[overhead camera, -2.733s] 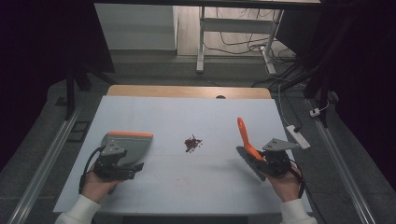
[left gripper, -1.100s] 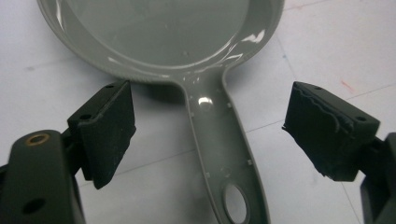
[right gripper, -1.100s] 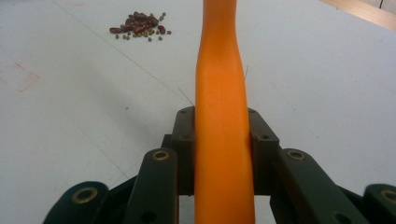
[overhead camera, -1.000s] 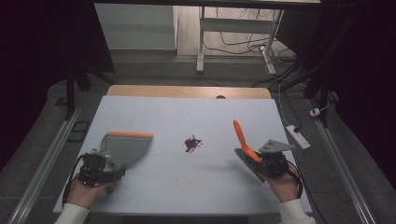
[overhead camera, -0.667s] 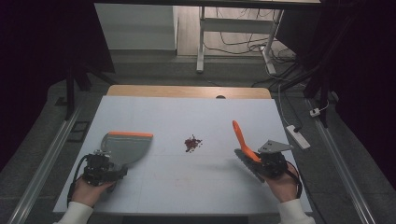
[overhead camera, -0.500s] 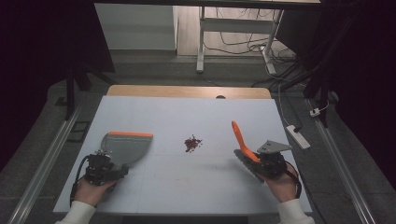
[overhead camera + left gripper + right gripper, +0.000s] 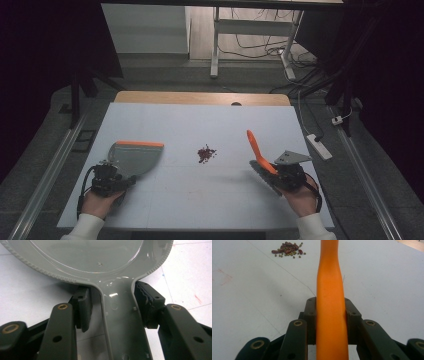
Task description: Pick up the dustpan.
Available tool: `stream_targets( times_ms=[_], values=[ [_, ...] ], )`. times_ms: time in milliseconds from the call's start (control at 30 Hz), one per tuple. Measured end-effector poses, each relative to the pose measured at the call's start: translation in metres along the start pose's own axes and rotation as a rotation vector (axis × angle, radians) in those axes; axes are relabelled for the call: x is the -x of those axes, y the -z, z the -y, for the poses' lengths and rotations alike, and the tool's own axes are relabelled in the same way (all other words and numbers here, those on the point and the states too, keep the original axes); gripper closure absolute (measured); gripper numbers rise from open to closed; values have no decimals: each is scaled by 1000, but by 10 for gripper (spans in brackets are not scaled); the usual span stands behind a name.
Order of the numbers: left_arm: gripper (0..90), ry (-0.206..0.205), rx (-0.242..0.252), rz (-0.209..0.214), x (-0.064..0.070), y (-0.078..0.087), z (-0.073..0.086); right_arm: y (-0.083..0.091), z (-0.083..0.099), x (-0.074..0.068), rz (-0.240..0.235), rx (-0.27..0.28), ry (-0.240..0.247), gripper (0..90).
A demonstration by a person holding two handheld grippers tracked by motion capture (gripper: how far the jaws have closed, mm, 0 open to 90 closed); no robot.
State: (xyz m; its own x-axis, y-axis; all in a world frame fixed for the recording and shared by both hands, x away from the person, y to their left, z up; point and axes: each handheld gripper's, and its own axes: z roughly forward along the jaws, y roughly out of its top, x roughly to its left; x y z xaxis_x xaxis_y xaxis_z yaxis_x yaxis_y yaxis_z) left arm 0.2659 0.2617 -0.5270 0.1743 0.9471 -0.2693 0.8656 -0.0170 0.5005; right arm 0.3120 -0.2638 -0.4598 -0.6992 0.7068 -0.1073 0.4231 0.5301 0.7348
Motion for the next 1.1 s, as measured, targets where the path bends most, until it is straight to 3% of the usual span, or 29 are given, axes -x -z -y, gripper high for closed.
stream_targets(
  times_ms=[233, 600, 800, 1100],
  values=[
    [601, 9, 11, 1, -2, 0, 0, -1, 0, -1, 0, -4, 9, 695],
    [612, 21, 51, 17, -10, 7, 1, 0, 1, 0, 1, -3, 4, 695],
    [613, 7, 79, 22, -14, 11, 1, 0, 1, 0, 2, -1, 4, 695],
    [613, -32, 124, 67, -21, 15, -1, 1, 0, 0, 2, 10, 0, 696]
  ],
)
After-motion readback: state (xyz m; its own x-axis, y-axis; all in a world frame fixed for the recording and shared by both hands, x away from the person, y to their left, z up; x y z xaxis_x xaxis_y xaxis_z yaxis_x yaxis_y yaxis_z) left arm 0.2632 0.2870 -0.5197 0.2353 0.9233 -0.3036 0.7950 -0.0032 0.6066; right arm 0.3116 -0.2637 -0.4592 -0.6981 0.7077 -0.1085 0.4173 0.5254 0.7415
